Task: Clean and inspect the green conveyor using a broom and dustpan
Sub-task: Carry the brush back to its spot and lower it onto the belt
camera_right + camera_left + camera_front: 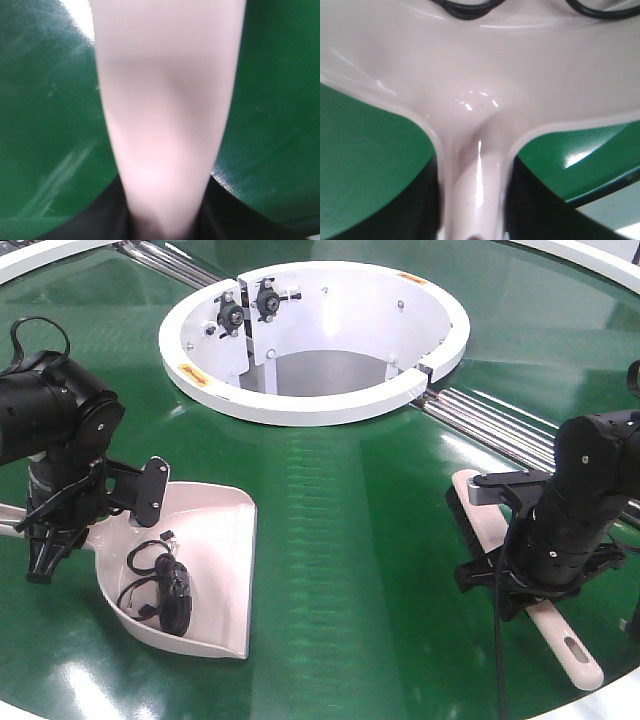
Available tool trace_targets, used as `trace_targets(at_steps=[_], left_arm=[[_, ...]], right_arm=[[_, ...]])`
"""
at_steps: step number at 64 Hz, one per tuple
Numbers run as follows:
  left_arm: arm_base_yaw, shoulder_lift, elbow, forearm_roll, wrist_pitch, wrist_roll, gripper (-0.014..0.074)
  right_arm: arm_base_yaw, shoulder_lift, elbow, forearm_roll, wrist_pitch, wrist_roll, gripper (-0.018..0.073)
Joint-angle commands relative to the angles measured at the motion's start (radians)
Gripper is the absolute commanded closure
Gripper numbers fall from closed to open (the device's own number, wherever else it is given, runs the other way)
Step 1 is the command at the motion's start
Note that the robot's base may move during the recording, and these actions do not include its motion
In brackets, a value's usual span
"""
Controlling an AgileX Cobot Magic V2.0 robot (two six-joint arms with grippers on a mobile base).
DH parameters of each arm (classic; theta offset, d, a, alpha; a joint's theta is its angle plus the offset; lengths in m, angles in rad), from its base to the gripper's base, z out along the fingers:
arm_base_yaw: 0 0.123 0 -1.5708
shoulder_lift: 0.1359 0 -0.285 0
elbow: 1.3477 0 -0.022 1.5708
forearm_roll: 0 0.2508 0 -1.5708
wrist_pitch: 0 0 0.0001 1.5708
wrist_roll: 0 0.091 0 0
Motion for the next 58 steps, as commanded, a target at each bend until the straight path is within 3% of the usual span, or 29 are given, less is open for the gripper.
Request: trace_targets(at_steps=[1, 13, 25, 38, 50, 58], left_arm=[[-0.012, -0.039, -0.026, -0.032, -0.014, 0.002, 0.0596], [-0.012, -0.039, -0.026, -0.048, -0.015, 0.002, 0.0556], [-0.012, -0.039, -0.026, -0.111, -0.012, 0.002, 0.0451], [-0.012, -0.039, -0.026, -0.121, -0.022, 0.002, 0.0301], [-0.012, -0.039, -0.026, -0.121, -0.018, 0.0, 0.0164], [-0.012, -0.039, -0.026, -0.122, -0.009, -0.051, 0.0085]], right_arm=[[-0.004, -0.02, -0.021, -0.004, -0.001, -0.009, 0.0561], [-0.004, 0.019, -0.021, -0.004, 0.015, -0.009, 0.0551], [-0.004, 0.042, -0.021, -0.005, 0.004, -0.004, 0.0499], [-0.004, 0.042, -0.021, -0.011, 0.006, -0.002, 0.0354], [-0.004, 0.042, -0.021, -0.011, 0.014, 0.002, 0.0165], [-0.004, 0.041, -0.021, -0.005, 0.014, 0.003, 0.0073]])
